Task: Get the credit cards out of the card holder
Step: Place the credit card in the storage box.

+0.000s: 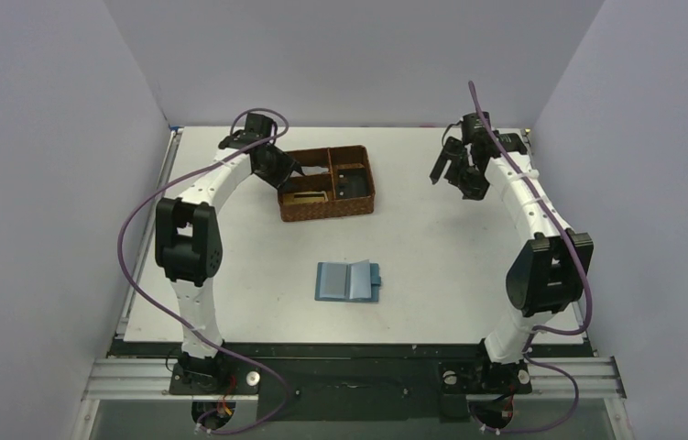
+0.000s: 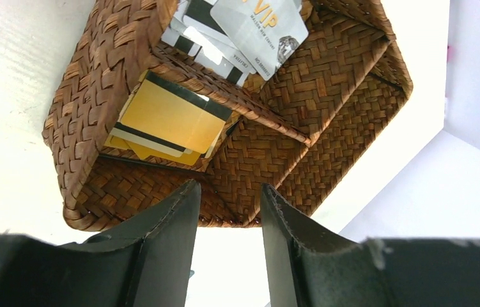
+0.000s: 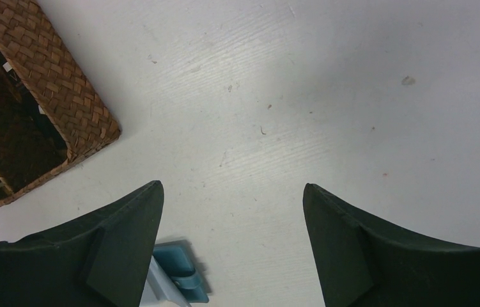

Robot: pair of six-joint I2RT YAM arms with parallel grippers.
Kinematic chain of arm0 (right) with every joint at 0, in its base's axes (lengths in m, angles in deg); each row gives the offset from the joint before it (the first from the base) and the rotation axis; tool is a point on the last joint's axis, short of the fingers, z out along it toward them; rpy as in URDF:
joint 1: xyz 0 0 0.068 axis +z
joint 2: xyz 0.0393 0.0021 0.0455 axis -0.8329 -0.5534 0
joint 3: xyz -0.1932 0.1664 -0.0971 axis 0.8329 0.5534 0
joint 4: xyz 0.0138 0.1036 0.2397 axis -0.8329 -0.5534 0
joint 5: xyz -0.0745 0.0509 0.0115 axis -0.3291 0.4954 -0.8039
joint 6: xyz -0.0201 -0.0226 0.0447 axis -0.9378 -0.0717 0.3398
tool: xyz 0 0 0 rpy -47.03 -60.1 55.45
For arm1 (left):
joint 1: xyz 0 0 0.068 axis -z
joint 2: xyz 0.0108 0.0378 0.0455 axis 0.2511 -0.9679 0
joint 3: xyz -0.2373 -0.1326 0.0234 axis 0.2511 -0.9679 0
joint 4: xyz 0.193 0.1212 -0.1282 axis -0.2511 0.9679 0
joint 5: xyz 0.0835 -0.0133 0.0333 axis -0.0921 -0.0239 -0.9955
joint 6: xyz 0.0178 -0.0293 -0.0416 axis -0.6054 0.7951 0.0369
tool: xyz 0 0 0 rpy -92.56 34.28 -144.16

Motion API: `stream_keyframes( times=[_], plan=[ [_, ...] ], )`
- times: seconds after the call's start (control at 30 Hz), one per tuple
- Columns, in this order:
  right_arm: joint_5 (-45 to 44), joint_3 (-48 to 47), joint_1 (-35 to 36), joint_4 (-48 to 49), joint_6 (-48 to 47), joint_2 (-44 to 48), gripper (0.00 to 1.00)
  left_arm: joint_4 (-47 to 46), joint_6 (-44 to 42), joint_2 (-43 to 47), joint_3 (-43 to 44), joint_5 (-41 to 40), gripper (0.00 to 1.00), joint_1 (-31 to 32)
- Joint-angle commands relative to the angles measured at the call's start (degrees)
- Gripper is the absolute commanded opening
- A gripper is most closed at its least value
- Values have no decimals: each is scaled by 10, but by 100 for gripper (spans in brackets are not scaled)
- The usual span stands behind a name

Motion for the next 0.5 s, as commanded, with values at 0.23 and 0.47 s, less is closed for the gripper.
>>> stream_keyframes(
  times=[0.23,0.47],
  plan=[
    [2,-13,22,-4,-1,18,76,-12,-78,35,27,13,42,5],
    [-37,13,87,-5,4,53,76,-15,-146,100,-31,20,47,26]
  ],
)
